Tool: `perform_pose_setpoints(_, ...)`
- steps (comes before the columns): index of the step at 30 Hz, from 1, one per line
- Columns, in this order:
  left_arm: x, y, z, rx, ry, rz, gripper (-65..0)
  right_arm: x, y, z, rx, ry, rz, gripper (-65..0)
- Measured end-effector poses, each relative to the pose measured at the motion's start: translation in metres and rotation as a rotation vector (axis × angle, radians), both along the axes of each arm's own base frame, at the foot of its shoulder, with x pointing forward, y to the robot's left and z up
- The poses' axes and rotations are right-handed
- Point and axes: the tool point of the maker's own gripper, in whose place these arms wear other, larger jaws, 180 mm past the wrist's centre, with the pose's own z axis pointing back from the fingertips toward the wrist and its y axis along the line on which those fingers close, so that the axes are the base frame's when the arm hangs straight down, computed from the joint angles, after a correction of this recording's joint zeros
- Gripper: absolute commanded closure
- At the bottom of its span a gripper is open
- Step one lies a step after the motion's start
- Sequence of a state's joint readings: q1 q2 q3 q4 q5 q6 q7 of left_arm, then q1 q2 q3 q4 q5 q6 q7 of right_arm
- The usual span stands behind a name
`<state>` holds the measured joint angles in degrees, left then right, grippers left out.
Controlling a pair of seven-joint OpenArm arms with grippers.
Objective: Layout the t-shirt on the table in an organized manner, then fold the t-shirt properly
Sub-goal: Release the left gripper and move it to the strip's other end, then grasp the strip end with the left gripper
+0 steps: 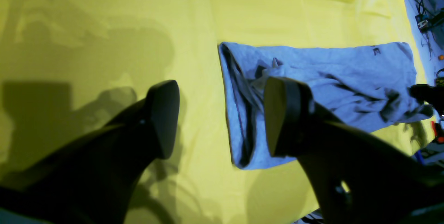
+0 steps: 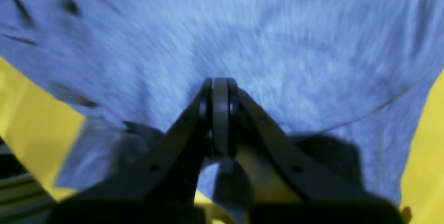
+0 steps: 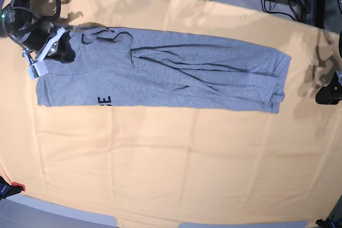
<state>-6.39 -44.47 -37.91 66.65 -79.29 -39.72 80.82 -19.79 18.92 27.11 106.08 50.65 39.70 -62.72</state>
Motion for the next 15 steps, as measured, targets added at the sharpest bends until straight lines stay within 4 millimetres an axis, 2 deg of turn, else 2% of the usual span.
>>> perform_pose_setpoints(4,-0.001,-0.014,-0.021,-0.026,0.029,0.0,-39.9,-0.007,0.002,-0.023,-0.052,0.072,0.024,0.0)
perform_pose_setpoints(10,-0.007,-0.032,-0.044,-0.076,0.063,-0.001,-39.9,-0.009,0.006,-0.026,-0.046,0.08,0.037,0.0)
perform_pose_setpoints(13,-0.017,-0.039,-0.074,-0.052,0.131,0.015,-39.9,-0.009,0.006,-0.026,-0.045,0.08,0.038,0.0)
perform_pose_setpoints(15,-0.018,-0.041,-0.084,-0.072,0.131,0.054,-39.9,-0.009,0.006,-0.025,-0.043,0.079,0.038,0.0)
